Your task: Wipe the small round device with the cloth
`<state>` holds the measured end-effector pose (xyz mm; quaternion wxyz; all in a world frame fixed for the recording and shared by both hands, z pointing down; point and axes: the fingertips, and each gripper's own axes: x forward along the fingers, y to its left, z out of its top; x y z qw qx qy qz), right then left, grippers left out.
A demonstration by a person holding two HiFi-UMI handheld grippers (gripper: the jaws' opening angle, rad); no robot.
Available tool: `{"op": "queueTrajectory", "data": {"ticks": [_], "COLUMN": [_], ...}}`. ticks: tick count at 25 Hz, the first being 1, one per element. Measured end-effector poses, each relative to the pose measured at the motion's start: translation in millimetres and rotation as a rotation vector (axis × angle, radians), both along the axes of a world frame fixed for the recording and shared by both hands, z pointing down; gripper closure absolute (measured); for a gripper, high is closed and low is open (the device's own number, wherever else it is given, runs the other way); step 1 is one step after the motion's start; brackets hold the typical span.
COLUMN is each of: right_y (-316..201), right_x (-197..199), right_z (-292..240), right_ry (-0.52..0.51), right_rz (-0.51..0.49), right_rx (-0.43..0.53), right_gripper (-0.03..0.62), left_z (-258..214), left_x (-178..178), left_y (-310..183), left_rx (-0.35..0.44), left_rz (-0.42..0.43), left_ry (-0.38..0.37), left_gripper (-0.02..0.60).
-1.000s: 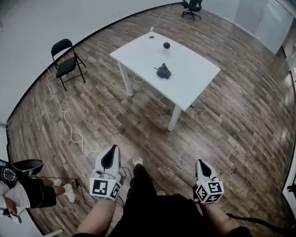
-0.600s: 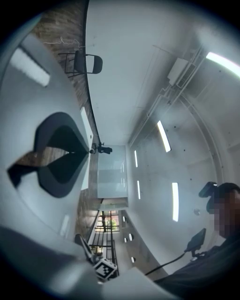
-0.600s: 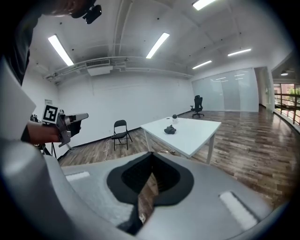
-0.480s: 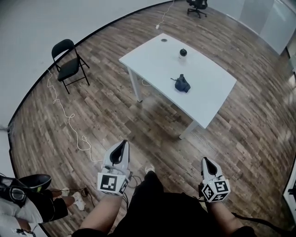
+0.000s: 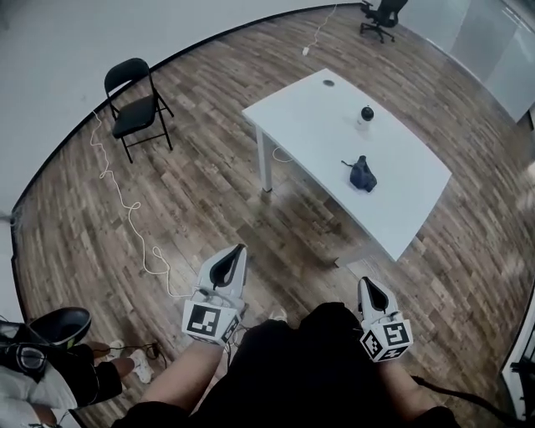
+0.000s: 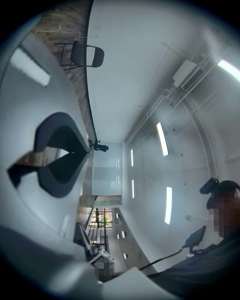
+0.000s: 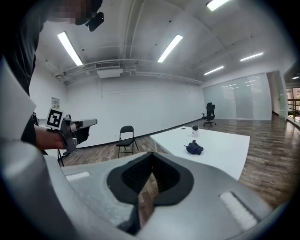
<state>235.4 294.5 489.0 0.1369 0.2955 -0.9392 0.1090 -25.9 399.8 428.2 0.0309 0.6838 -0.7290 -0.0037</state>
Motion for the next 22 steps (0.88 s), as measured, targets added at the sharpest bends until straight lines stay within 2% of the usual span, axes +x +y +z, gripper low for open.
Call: {"op": "queueTrajectory", "data": {"ticks": [4,9,16,22], "right_y": [-17,-35,-55,-72], "right_x": [-8,-20,-67,-101], "right_z": [-6,-3,6,17], "right_ry": [0.019,0.040,0.031,0.019], "right_rz": [0.020,0.022,-0.049,-0.098], "right_rx": [0.023,0.043,0.028,-0.016], "right_gripper": [0.592,0.592,0.592,0.592], "left_z": [-6,5,1,11], "left_x": [-17,-43,-61,-90], "left_y": [-4,-3,-19,-36], "left_rx": [0.008,-0.004,-0.023,-0.088], "left_rz": [0.009,-0.064,-0.080,-0.105], "left_ry": [-0.036,0.014,0.017,0.036], "left_gripper": [0.575,0.575,0.575,0.575]}}
